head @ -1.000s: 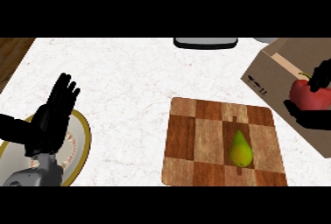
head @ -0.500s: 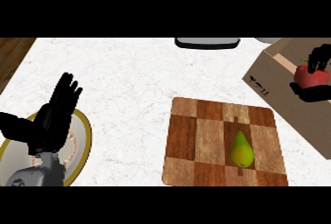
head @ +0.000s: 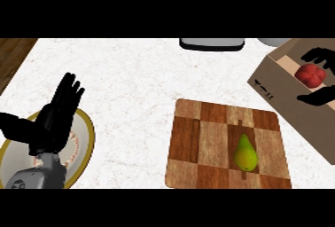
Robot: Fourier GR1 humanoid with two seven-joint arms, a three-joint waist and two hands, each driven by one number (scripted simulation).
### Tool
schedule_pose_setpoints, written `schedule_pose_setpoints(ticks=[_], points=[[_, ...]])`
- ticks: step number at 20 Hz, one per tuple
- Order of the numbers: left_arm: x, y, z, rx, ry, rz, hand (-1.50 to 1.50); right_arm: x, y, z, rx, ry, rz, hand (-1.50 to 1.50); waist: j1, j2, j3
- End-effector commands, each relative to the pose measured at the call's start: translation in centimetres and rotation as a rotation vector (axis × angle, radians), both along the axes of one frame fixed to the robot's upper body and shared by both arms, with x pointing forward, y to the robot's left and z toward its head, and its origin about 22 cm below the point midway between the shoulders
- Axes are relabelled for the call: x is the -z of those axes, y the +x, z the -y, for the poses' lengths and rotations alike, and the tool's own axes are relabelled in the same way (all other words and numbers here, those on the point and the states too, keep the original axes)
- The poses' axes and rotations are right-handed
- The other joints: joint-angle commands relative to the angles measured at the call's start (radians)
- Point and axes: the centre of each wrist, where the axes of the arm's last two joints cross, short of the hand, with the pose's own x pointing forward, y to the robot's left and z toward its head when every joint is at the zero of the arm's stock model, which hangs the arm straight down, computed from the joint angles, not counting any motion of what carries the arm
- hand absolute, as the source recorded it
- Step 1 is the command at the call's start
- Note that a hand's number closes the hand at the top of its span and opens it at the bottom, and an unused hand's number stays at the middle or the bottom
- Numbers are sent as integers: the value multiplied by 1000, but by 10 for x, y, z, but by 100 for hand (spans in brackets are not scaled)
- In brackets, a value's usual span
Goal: Pick the bell pepper from the cutting board and place it in the cardboard box
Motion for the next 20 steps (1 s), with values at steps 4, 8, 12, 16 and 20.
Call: schedule_pose_setpoints(ticks=[4,8,12,16,20], points=[[8,10,-1,-16,-5,-8,0,23,8,1,-68,233,288,-150,-19,10,15],[13,0,-7,-9,11,7,0,2,15,9,-118,457,451,-150,-16,3,14],[-3,4,-10,-28,2,-16,0,-2,17,19,-100,689,379,-150,-26,-3,13],[21,-4,-3,-33,-4,-27,0,-19,13,48,-84,975,412,-150,-36,-3,13],[12,1,-3,-30,-2,-9,0,-19,2,77,-40,1115,408,-150,-29,2,13]])
